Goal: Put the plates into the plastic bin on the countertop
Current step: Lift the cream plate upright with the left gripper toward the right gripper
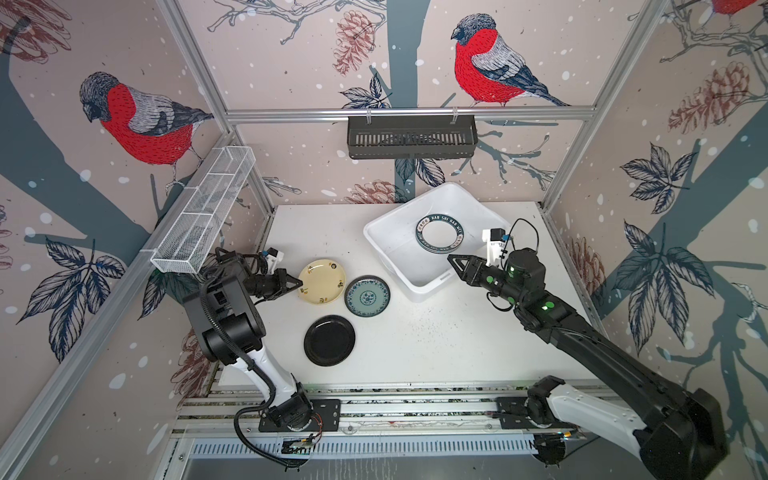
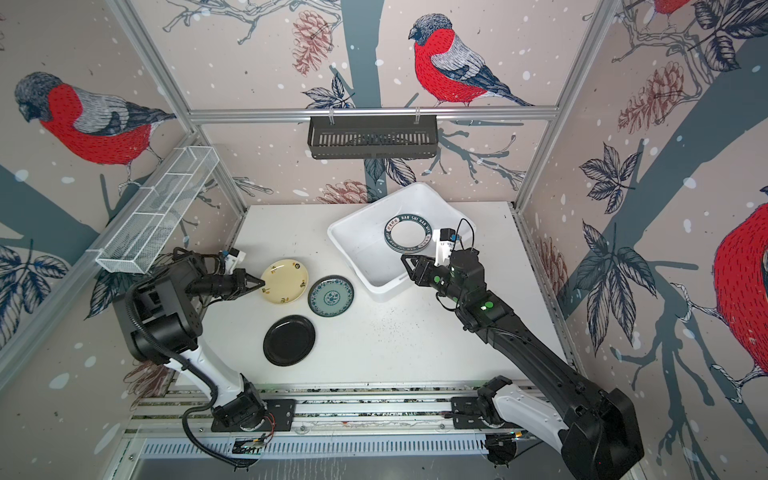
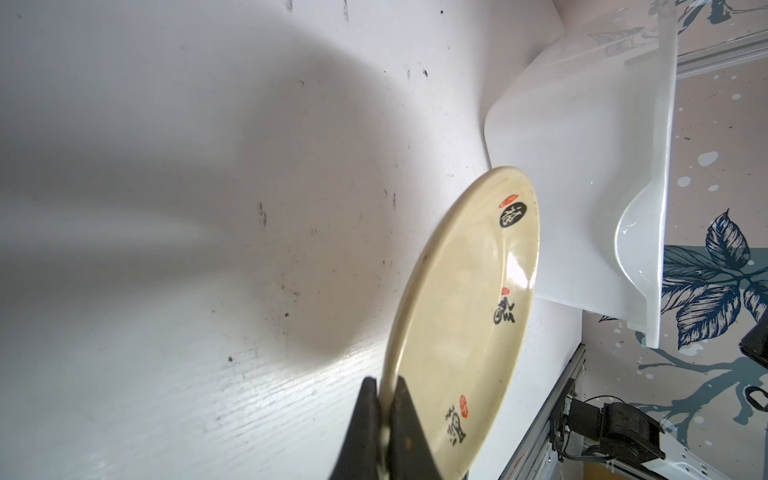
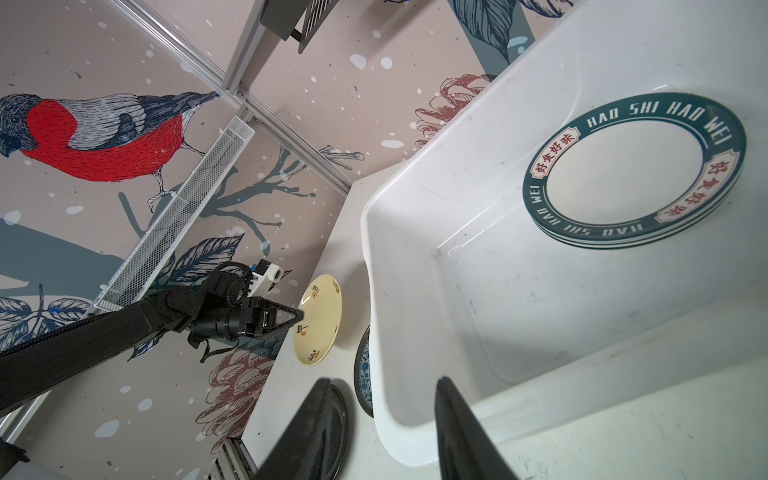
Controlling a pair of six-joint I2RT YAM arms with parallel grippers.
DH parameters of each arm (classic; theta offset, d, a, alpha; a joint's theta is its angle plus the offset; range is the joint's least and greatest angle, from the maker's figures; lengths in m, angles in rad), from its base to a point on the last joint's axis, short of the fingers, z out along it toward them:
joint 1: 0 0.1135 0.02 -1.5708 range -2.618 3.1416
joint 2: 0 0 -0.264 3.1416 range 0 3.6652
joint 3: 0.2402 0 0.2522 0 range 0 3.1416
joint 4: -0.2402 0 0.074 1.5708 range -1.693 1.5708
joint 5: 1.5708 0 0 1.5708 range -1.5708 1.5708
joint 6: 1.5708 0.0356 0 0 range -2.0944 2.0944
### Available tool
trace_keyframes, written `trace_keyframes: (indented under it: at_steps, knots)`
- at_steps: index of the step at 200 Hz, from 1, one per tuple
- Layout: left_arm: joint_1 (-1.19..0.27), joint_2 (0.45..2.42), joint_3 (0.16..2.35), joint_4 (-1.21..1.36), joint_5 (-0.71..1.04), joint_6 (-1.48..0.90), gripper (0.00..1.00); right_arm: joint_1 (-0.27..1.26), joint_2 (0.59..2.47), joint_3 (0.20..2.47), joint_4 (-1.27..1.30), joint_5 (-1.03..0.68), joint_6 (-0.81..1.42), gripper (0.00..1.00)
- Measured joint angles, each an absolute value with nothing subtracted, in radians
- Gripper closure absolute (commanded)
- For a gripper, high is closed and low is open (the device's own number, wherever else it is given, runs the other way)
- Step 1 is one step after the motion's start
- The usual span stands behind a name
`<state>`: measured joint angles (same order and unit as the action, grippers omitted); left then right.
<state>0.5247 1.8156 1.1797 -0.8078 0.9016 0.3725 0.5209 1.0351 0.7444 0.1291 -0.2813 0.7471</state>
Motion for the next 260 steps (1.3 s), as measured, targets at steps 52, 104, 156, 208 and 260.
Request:
trace_keyframes:
  at_steps: [52,104,156,208,260]
  knots:
    - [0.485,1.767,1.180,-0.821,0.915,0.373,1.00,0.522,1.068,0.782,0.121,-0.289,0.728,0.56]
    - [0.433,1.708,1.179,-0.832,0.915,0.373,1.00,0.530,1.089,0.791,0.112,-0.297,0.728,0.54]
    - [0.395,1.665,1.203,-0.864,0.921,0.373,1.00,0.544,1.127,0.819,0.105,-0.307,0.726,0.54]
    - [0.352,1.612,1.222,-0.889,0.931,0.373,1.00,0.567,1.191,0.879,0.084,-0.310,0.706,0.53]
    - [0.289,1.554,1.271,-0.903,0.942,0.362,1.00,0.580,1.272,1.026,-0.029,-0.301,0.638,0.50]
